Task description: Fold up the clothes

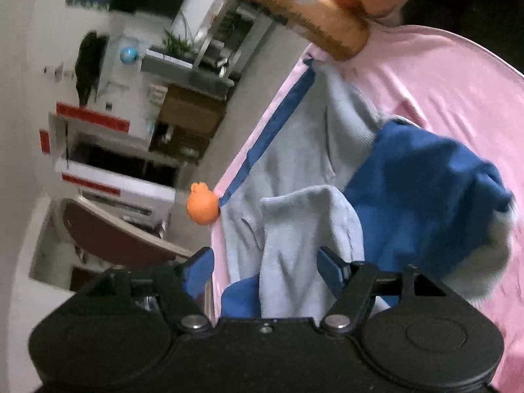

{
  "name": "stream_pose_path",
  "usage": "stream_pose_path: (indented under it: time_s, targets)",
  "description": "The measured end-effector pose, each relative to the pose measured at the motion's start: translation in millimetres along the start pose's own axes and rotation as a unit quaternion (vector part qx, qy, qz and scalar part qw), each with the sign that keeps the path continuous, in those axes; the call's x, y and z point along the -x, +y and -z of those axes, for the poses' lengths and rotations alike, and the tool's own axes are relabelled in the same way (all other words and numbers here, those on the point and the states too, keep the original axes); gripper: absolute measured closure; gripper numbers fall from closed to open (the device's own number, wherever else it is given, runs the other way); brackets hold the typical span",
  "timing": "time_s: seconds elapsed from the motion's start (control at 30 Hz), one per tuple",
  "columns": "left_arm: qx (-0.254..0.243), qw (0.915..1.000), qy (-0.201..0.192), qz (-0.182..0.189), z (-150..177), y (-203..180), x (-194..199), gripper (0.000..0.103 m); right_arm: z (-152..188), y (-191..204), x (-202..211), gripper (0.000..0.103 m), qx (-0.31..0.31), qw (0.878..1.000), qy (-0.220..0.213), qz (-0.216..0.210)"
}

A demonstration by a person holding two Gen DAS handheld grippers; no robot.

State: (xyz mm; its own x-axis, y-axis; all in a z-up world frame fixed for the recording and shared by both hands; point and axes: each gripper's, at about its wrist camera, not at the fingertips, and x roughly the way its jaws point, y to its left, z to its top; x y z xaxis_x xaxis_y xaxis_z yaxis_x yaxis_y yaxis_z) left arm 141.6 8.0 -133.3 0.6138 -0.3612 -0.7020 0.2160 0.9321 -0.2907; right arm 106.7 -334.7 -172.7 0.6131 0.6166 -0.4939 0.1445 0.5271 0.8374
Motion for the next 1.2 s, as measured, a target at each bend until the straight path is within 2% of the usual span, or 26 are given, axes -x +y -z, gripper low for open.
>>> stream_pose_path:
  time_s: [0.03, 0.07, 0.1, 0.13, 0.2, 0.23, 0.3, 0.37, 0.43, 0.5, 0.53, 0.6, 0.7, 0.87, 0.9, 0.97, 1.0, 1.03, 1.1, 1.17, 1.2]
  targets:
    - [-0.016, 0.9998, 0.007, -0.007, 9.7, -5.9, -5.1, 0.071, 3.5, -2.2, -2.5, 0.077, 0.004, 1.0, -0.002, 0.011]
    - [-0.03, 0.9993, 0.013, -0.019, 18.3, -12.2, -13.7, 0.072, 3.0, -2.9, -12.2, 0.092, 0.015, 0.999, 0.007, 0.031]
    - [-0.039, 0.9987, 0.014, -0.03, 25.4, -16.0, -22.2, 0.081, 2.2, -3.8, -23.7, 0.097, 0.025, 0.999, 0.018, 0.044]
    - [-0.043, 0.9984, 0.011, -0.034, 31.8, -17.5, -28.4, 0.088, 1.3, -5.0, -37.6, 0.097, 0.032, 0.998, 0.033, 0.043]
    - [-0.042, 0.9982, 0.004, -0.043, 42.0, -18.3, -40.6, 0.088, 0.1, -6.1, -65.2, 0.097, 0.041, 0.996, 0.07, 0.027]
    - [-0.039, 0.9977, 0.004, -0.056, 45.6, -17.2, -47.6, 0.088, -0.1, -7.5, -78.4, 0.096, 0.044, 0.995, 0.084, 0.023]
    - [-0.028, 0.9944, 0.015, -0.101, 50.6, -11.4, -61.8, 0.088, -5.0, -16.1, -90.4, 0.096, 0.044, 0.995, 0.083, 0.044]
    - [0.001, 0.9909, 0.028, -0.132, 52.4, 1.3, -67.4, 0.086, -14.1, -36.6, -78.7, 0.096, 0.003, 0.997, 0.045, 0.067]
    - [0.039, 0.9914, 0.02, -0.123, 52.1, 14.2, -51.1, 0.087, -23.2, -57.2, -67.0, 0.099, -0.038, 0.995, 0.007, 0.09]
    - [0.056, 0.9922, 0.005, -0.112, 54.5, 21.5, -26.4, 0.086, -30.4, -74.3, -51.9, 0.09, -0.072, 0.99, -0.035, 0.116]
    - [0.055, 0.9928, -0.002, -0.106, 57.2, 22.5, -13.5, 0.084, -28.9, -73.8, -39.0, 0.09, -0.068, 0.989, -0.052, 0.124]
    - [0.053, 0.9947, -0.014, -0.087, 65.3, 24.1, 9.7, 0.081, -22.3, -67.5, -19.5, 0.09, -0.051, 0.991, -0.057, 0.107]
    - [0.052, 0.9969, -0.015, -0.057, 78.6, 18.9, 19.9, 0.081, 0.3, -53.0, -8.5, 0.089, -0.035, 0.998, -0.021, 0.053]
    - [0.004, 0.9949, 0.014, -0.1, 89.9, 2.4, -2.3, 0.081, 42.1, -22.1, -39.7, 0.088, 0.026, 0.998, 0.064, 0.0]
    - [-0.005, 0.9939, 0.02, -0.108, 92.2, -0.9, -6.8, 0.081, 46.9, -19.1, -48.5, 0.088, 0.042, 0.996, 0.08, 0.007]
    - [-0.024, 0.9914, 0.032, -0.125, 96.7, -7.5, -15.7, 0.077, 51.0, -18.8, -60.0, 0.088, 0.068, 0.991, 0.099, 0.055]
    - [-0.034, 0.9898, 0.038, -0.133, 98.9, -10.8, -20.1, 0.076, 50.1, -26.3, -65.7, 0.103, 0.064, 0.989, 0.105, 0.087]
    - [-0.043, 0.988, 0.044, -0.142, 101.2, -14.1, -24.6, 0.072, 49.0, -33.8, -67.5, 0.103, 0.051, 0.987, 0.108, 0.103]
    - [-0.031, 0.9871, 0.056, -0.147, 101.1, -7.4, -14.9, 0.071, 46.8, -40.7, -53.8, 0.103, 0.019, 0.99, 0.102, 0.098]
    - [0.002, 0.9889, 0.051, -0.14, 100.7, 8.7, 10.3, 0.072, 46.5, -35.1, -29.8, 0.094, 0.031, 0.991, 0.079, 0.104]
    - [0.024, 0.9898, 0.041, -0.135, 102.5, 19.9, 27.5, 0.068, 46.6, -33.6, -16.9, 0.073, 0.032, 0.993, 0.064, 0.095]
